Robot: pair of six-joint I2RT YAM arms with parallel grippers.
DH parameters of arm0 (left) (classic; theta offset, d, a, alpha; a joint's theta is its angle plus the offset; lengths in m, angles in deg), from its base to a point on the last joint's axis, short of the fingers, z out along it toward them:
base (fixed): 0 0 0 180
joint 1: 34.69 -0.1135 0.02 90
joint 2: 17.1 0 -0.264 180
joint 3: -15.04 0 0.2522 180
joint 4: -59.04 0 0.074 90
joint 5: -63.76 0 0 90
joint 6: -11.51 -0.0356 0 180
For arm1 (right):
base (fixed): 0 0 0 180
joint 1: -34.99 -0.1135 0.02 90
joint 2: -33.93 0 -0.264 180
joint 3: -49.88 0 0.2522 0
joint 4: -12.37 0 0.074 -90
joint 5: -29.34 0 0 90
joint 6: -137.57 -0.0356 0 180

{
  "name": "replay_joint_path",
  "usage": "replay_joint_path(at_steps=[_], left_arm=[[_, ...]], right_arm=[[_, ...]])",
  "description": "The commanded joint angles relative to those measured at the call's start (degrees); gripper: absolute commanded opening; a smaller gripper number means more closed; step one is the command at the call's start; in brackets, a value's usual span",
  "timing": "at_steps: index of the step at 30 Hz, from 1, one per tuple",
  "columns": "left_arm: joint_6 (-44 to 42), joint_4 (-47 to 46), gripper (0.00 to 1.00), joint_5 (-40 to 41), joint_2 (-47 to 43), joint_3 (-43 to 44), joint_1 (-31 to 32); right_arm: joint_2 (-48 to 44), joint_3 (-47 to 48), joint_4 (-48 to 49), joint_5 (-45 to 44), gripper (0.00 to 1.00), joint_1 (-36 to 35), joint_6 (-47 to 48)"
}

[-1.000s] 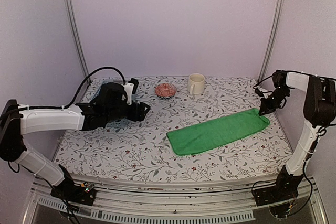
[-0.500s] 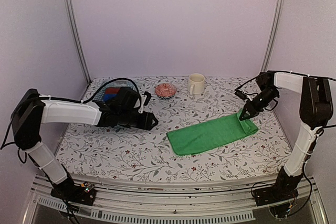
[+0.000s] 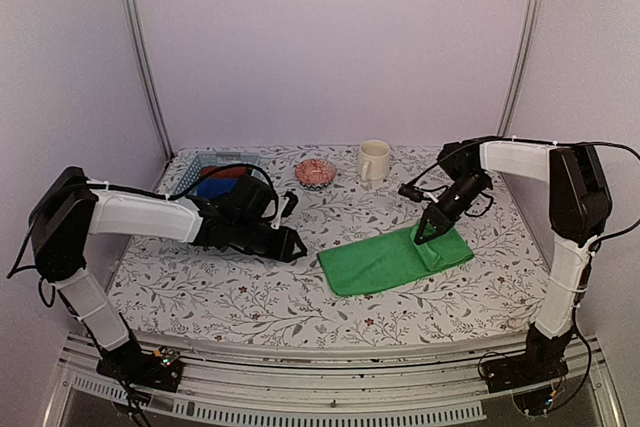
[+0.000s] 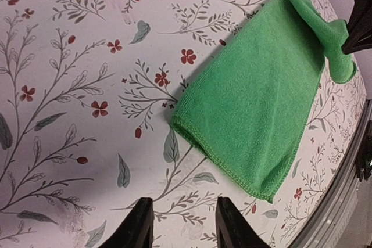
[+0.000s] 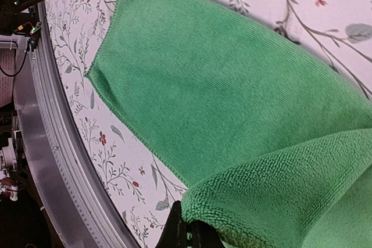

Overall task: Roll the towels
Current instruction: Fold the towel at the center of the board.

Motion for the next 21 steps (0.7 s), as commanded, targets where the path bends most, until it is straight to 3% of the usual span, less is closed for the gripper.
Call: replay_joint_path(at_steps=[1,7,21], left_arm=[[1.0,0.9,0.34,-3.8,1.5,0.4,1.7],[2.0,0.4,0.26,-5.4,3.7,0.9,3.1],[4.3,-3.6,0.24,-8.0,4.9,-1.4,3.9]], right_arm=[[2.1,3.9,-1.4,3.7,0.03,-3.5,-0.7],[4.5,8.0,-2.4,5.0,0.03,-7.0,-1.1],[12.6,18.4,-4.2,9.4,0.03,-15.4,-3.8]])
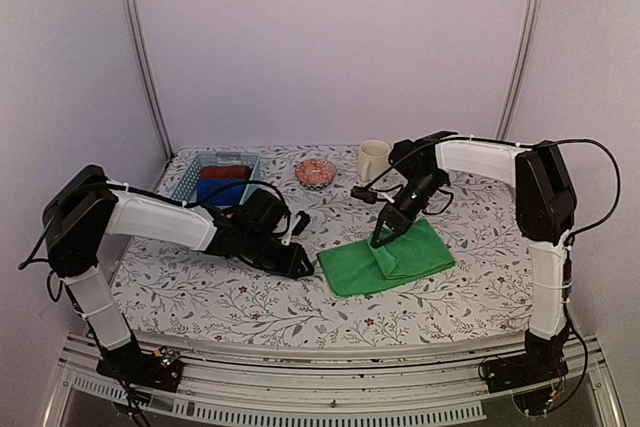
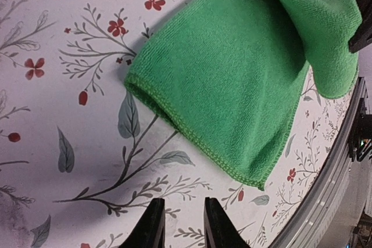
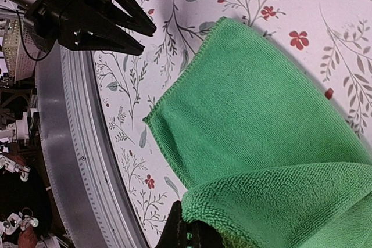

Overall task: Roll the towels
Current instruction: Fold the towel at the center of the board.

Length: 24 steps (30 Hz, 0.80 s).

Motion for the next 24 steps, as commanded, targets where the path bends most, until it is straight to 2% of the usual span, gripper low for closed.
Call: replay_joint_path(at_steps=[1,8,18,24], left_arm=[[1.5,-3.9,0.24,-2.5,0.5,-1.6,0.7],[2.6,-5.8,0.25,-2.4,1.0,-2.8,0.7],[4.2,-9.7,0.24,-3.1,2.9,-4.7,0.7],[4.3,-10.4,0.23,-3.7,3.7,-5.3,0.6]], right_arm=[[3.7,4.7,-1.0,3.4,0.03,-3.1,-1.9],[8.9,9.1,-2.1,3.7,0.03,-6.3,-3.9],[11.4,11.8,-2.5,5.4,0.03,-8.8,-4.7],[13.0,13.1,-0.3,1.3,0.03,-8.8,-7.4]])
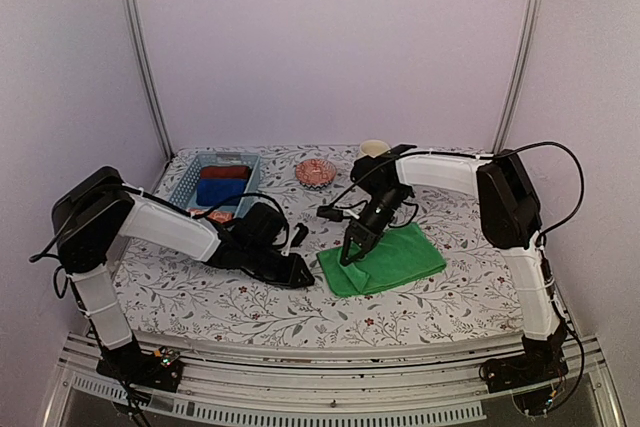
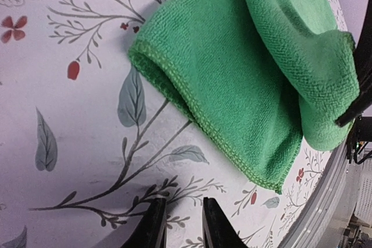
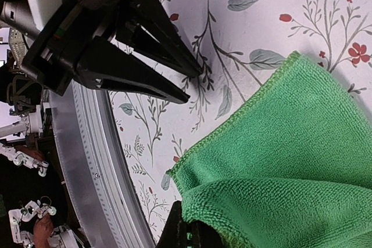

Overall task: Roll the towels
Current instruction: Fold the towel at the center of the board.

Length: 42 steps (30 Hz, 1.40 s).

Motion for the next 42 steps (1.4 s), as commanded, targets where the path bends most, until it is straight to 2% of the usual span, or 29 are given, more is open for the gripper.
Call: replay_joint_path(at_steps=[1,4,7,9,10,15,21,25,30,34,37,42], left_arm=[[0.3,-1.9,0.23,-1.0,0.6,-0.9,0.6],[0.3,-1.9,0.22,-0.8,0.5,-1.1,0.7],[0.6,-2.1,0.22,-0.1,0.2,-1.4,0.6],[0.9,-2.3,0.22,1.1,-0.6,-1.9,0.7],[1.1,-2.4,0.22,1.6,-1.3,-2.3,0.6],[-0.1,-1.6,0.24,4.3,-5.0,-3.1,0.7],[-3.1,-1.2,0.29,7.0,-8.0,-1.5,0.7],[-7.5,-2.3,0.32,6.8,-8.8,0.5,0.9],[-11.8,-1.6,0.34,8.8,-8.7,3.1,1.0],[-12.5,-0.8,0.35,9.5,-7.0,4.8,1.0],[-11.3,-1.1,0.36,8.9,-5.3,5.4,1.0],[-5.9,-5.2,0.37,11.1,-7.6,1.1,1.0]], right_arm=[[1.9,2.1,1.8,-2.2,0.03,-0.3,-2.5],[4.6,3.3,2.1,-1.4,0.06,-0.3,-3.1],[5.9,6.4,2.0,0.3,0.17,-0.5,-3.1],[6.1,8.5,0.6,0.9,0.28,-0.6,-2.0],[5.5,8.8,0.0,1.1,0.34,-0.5,-1.4],[-2.5,5.7,-1.5,2.1,0.46,-0.4,3.0],[-9.9,-2.2,-3.2,3.7,0.53,0.9,8.2],[-15.7,-7.3,-0.8,2.6,0.53,4.3,9.4],[-21.6,-9.1,-1.5,4.2,0.55,6.5,13.1],[-21.6,-7.9,-0.5,7.7,0.59,6.3,13.6],[-18.3,-5.0,-2.0,7.6,0.59,4.4,13.4],[-14.7,-0.4,-4.0,11.0,0.6,2.5,14.1]])
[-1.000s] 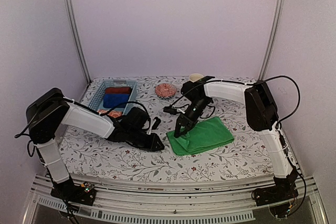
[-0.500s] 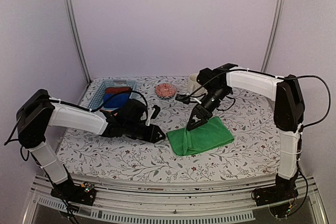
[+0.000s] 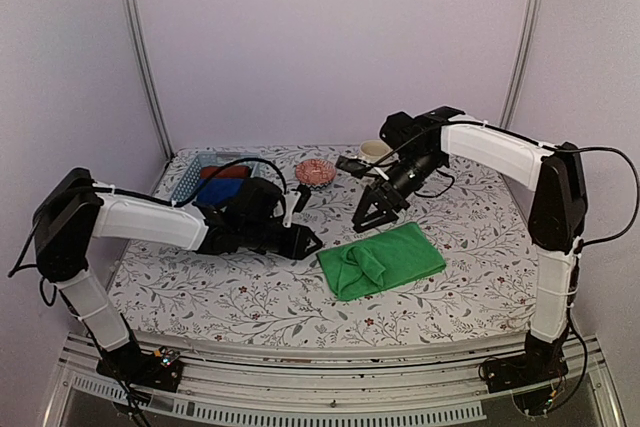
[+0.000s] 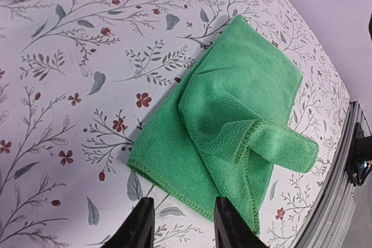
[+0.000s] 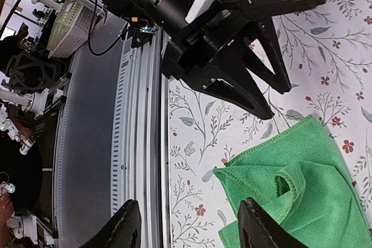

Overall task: Roll the towels
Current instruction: Fold the towel at the center of the board, then smooth out the towel at the center of the board.

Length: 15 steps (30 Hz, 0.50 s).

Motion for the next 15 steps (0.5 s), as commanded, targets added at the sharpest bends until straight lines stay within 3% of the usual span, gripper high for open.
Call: replay_joint_path(at_steps=[1,7,12,15], left_arm=[[3.8,-4.3,0.37,2.5,-2.0,-4.6,0.7],[5.9,-6.3,0.36,-6.1,-0.5,-4.6,0.9],[6.9,-3.5,0.45,-3.6,4.0,0.5,3.8],[5.9,1.2,0.46,-1.3,7.8,5.2,5.0]], right_arm=[[3.0,4.6,-1.9,3.7,0.59,-1.7,1.2],[-0.4,-1.0,8.2,-7.5,0.58,1.4,-5.4],[-1.3,-11.1,14.2,-13.1,0.57,10.4,-10.2],[-2.6,-17.6,18.2,-16.8,0.56,12.9,-9.2]])
